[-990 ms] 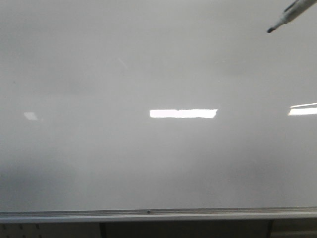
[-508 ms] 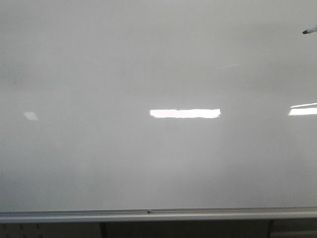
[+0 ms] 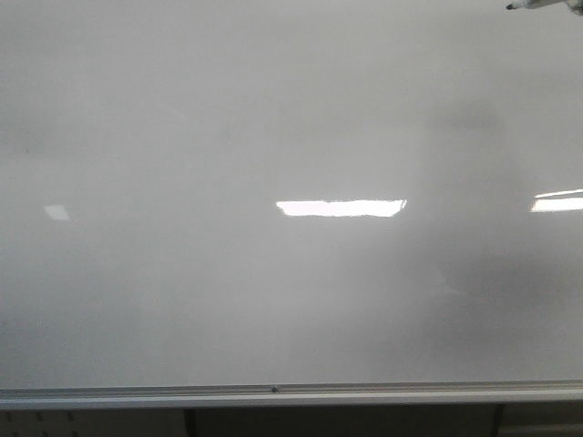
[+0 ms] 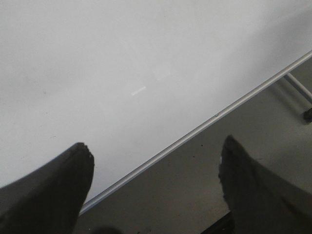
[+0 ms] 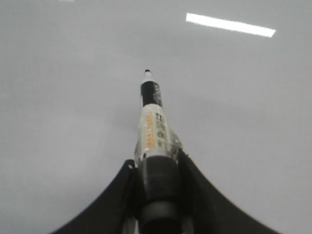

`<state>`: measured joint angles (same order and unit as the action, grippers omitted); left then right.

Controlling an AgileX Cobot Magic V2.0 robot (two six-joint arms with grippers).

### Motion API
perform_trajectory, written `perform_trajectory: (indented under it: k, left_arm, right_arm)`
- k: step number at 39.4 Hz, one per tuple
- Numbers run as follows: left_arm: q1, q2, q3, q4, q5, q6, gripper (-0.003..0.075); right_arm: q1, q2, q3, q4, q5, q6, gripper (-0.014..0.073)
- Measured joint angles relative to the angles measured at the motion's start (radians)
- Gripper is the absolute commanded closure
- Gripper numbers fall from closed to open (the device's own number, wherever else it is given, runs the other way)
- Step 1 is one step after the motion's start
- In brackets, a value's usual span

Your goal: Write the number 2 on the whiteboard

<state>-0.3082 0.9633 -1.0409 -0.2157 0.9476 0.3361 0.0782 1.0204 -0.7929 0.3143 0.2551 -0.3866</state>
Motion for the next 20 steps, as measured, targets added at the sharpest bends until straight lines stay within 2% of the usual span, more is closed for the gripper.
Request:
perform_trajectory:
  k: [20]
  left_arm:
    - [0.0, 0.0, 0.001, -0.002, -0.002, 0.0, 0.0196]
  right_arm:
    - [0.0, 0.229, -0.135, -0.006, -0.096, -0.004, 0.0558]
